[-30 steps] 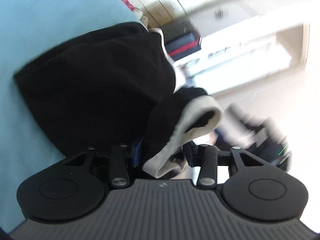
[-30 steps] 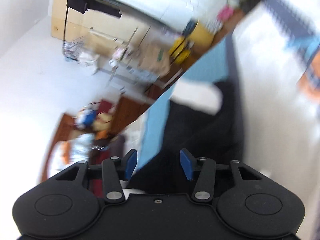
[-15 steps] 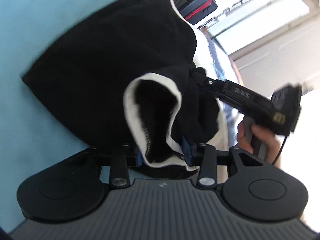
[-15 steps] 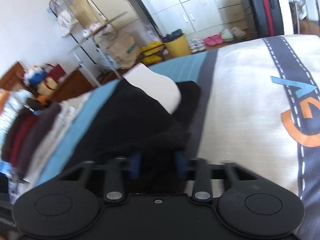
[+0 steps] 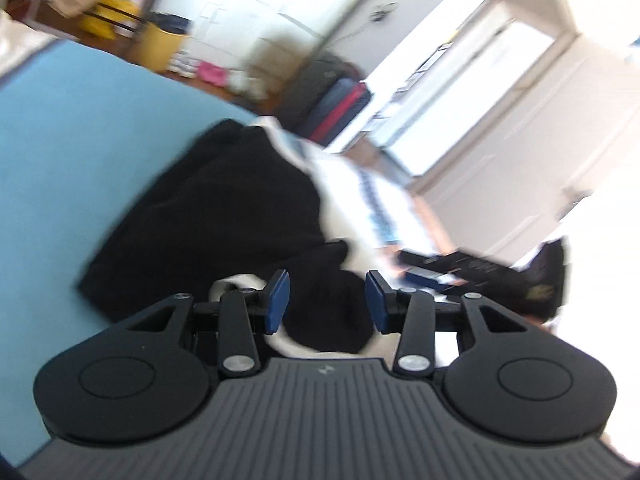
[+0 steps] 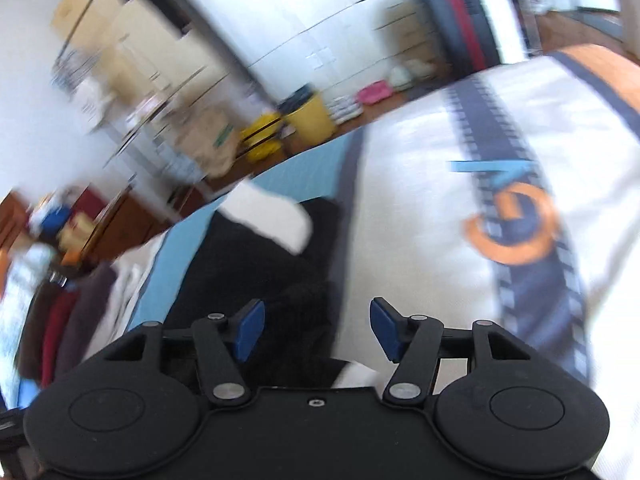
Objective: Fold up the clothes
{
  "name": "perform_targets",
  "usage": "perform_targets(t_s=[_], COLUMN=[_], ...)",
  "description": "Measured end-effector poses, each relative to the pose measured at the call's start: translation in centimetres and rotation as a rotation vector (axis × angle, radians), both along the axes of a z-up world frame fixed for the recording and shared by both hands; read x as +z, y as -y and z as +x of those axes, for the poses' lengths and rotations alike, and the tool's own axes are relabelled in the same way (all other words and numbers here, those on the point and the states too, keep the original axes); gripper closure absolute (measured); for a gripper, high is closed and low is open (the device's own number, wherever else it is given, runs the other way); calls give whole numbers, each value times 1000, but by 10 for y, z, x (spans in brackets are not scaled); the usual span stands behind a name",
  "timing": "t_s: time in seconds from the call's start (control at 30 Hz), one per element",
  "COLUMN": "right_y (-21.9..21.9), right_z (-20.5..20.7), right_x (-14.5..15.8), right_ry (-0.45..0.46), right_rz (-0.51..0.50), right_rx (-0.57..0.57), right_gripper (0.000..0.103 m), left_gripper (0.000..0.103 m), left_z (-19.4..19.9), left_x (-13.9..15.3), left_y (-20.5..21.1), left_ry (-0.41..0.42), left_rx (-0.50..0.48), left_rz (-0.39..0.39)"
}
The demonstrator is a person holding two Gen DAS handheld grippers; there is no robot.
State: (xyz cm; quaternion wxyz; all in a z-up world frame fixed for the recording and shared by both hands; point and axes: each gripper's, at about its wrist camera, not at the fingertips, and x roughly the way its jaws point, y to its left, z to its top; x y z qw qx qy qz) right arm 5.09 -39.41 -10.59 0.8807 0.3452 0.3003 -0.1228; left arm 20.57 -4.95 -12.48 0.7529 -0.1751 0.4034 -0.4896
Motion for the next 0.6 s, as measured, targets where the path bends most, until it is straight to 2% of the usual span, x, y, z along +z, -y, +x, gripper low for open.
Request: perform_targets(t_s=[0.03,0.17,0.23,0.33,0.4,0.43,0.47,0.5,0.6], right_y=[-1,-7,-9,-16,-25,-30,-35,-39,-37], right_z=[0,9,16,24,22,24,25,23,4], right_x=[0,-11,-22,-43,-40,-37,-33,-29,-18], right_ry=[-7,-39,-65,-138,-119,-129,-149,-177,-178], right_rz=[2,31,52,25,-4,-10,-23,-43,-45], right_rx=[9,67,93,53,61,119,157,159,79], right_gripper=[39,36,35,34,34,46,64,97,99], left_gripper=[62,59,59,59,59,59,59,59,59], left_z=[-1,-4,1,16,28,36,38,39,43], left_x=[-1,-15,-30,-59,-75,-82,-82,-80,-80], left_y=[3,16,23,46,52,52,47,43,36], left_ry=[-15,-95,-110,-118,-128,-158,-182,-193,-187], left_rx=[-16,-64,-44,-12,2,12,24,36,61], left_rz=[-13,23,78,158,178,160,142,134,130])
